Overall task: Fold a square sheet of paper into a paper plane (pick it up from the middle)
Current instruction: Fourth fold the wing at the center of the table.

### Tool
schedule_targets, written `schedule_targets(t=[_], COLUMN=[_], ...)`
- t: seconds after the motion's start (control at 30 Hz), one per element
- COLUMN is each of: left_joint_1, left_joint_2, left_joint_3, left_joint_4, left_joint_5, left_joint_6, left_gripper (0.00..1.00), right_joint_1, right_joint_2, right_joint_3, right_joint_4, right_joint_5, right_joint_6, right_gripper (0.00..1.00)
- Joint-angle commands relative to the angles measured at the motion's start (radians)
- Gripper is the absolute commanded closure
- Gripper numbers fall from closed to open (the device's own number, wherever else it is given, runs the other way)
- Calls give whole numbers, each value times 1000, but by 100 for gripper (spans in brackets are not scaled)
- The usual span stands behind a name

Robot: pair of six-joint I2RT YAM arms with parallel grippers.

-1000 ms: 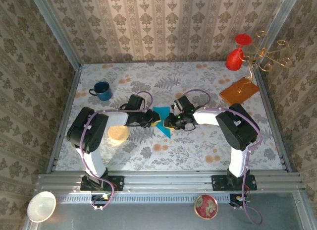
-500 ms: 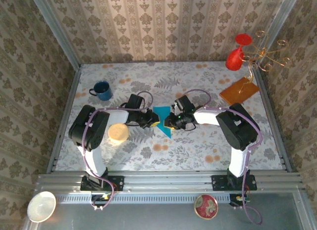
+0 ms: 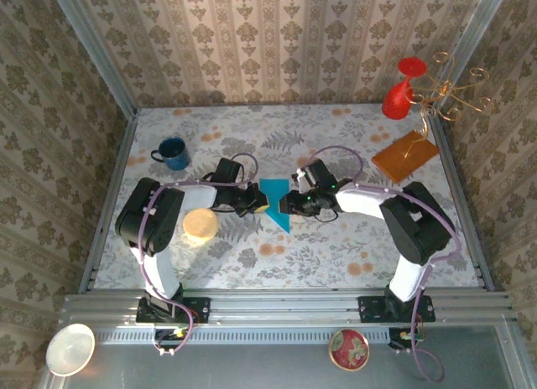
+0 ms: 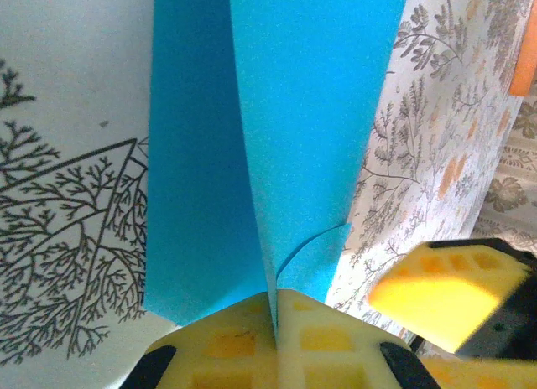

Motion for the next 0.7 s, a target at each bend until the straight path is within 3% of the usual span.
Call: schedule_targets(t=[0.0,0.13,0.4,0.67], left_joint_1=[11,15,10,-2], left_joint_2=[-50,-46,-72,-87], left_joint_3=[9,9,14,25], left_joint_4=[-33,-40,-69,-107], left_joint_5=[-27,-70,-133,-162], left_joint_6=[9,-8,-68,-94], left_gripper=[96,96,96,96], right_joint_1=[-3,15,168,283], right_joint_2=[-105,-158,-156,-54], right_joint_3=[-41,-65,-34,45], right_joint_4=[14,1,-74,-107], right_joint_5=[80,180,454,556], right_joint_6=[-94,-150,-289,-324], right_gripper=[51,45,49,55])
